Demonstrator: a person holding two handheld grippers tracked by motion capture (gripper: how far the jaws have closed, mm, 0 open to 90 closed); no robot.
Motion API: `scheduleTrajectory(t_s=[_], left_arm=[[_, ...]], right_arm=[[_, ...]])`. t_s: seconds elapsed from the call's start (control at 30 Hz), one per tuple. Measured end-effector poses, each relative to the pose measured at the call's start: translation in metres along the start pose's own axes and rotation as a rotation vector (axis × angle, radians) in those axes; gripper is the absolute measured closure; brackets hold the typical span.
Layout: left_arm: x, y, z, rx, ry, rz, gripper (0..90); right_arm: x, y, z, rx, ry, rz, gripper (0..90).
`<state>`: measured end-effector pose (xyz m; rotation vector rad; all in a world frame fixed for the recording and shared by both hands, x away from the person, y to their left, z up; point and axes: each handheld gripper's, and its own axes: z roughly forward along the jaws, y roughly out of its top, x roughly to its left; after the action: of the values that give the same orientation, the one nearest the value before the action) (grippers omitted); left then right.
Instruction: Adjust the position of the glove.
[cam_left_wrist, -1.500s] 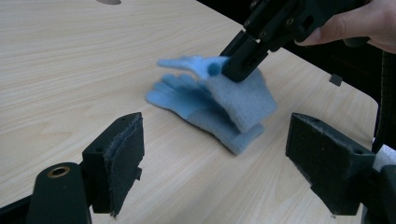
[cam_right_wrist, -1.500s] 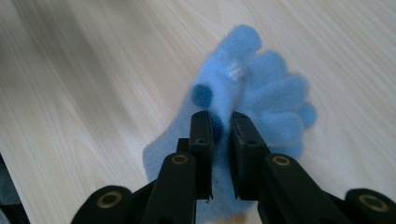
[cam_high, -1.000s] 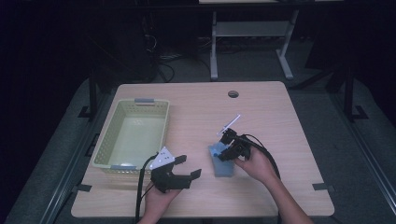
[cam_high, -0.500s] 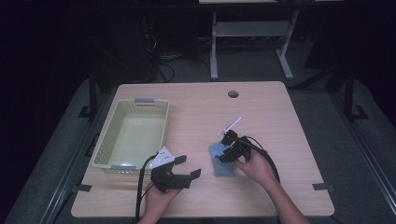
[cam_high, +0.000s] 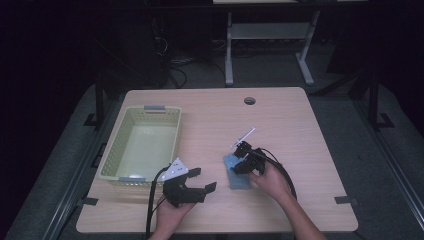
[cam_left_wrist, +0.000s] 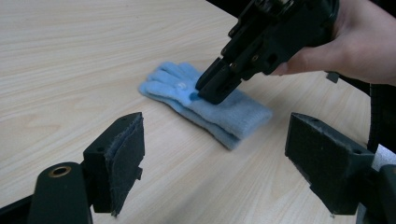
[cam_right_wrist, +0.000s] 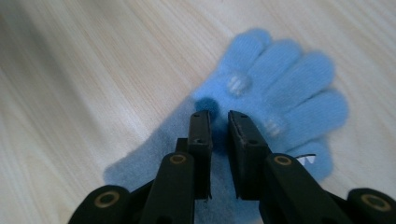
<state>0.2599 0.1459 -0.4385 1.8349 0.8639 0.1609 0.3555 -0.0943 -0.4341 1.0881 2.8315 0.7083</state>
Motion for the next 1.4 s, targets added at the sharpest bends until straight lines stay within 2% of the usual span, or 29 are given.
scheduleTrajectory(t_s=[0.13,0.2,0.4,0.47,0.53,0.63,0.7,0.8,0.97,1.03,1.1,1.17,1.33,1.4], left_arm=[[0.0,-0.001,0.002,0.011,-0.006,-0.003,19.9],[0.001,-0.002,0.003,0.017,-0.025,-0.027,19.9],[0.0,-0.004,0.009,0.034,-0.039,-0.06,20.4],[-0.001,-0.003,0.011,0.034,-0.046,-0.073,20.7],[-0.001,-0.002,0.012,0.04,-0.05,-0.083,20.8],[-0.002,-0.001,0.014,0.047,-0.084,-0.133,20.9],[-0.005,0.0,0.016,0.059,-0.08,-0.123,21.5],[-0.008,0.003,0.02,0.068,-0.086,-0.133,22.2],[-0.009,0.006,0.03,0.087,-0.089,-0.17,22.7],[-0.007,0.007,0.036,0.096,-0.089,-0.187,22.8],[-0.005,0.009,0.043,0.112,-0.068,-0.201,23.1],[-0.001,0.01,0.049,0.122,-0.078,-0.239,23.2],[0.0,0.014,0.061,0.127,-0.091,-0.296,23.8],[-0.003,0.015,0.064,0.124,-0.094,-0.298,24.5]], right_arm=[[-0.002,-0.002,0.001,-0.013,0.014,0.015,77.4],[-0.002,-0.003,-0.002,-0.023,-0.002,0.017,71.9],[-0.006,-0.01,-0.015,-0.071,0.012,0.065,61.9],[-0.007,-0.013,-0.018,-0.081,-0.014,0.076,59.3],[-0.01,-0.018,-0.022,-0.094,-0.015,0.095,56.5],[-0.015,-0.025,-0.028,-0.119,0.016,0.146,51.9],[-0.018,-0.031,-0.031,-0.139,0.029,0.173,50.0],[-0.021,-0.04,-0.033,-0.158,0.036,0.208,47.4],[-0.026,-0.05,-0.032,-0.185,0.074,0.272,43.5],[-0.027,-0.054,-0.031,-0.195,0.086,0.287,42.7],[-0.029,-0.056,-0.03,-0.2,0.097,0.304,42.3],[-0.031,-0.06,-0.031,-0.22,0.114,0.322,43.2],[-0.034,-0.069,-0.029,-0.252,0.155,0.374,43.3],[-0.035,-0.073,-0.027,-0.269,0.174,0.401,43.3]])
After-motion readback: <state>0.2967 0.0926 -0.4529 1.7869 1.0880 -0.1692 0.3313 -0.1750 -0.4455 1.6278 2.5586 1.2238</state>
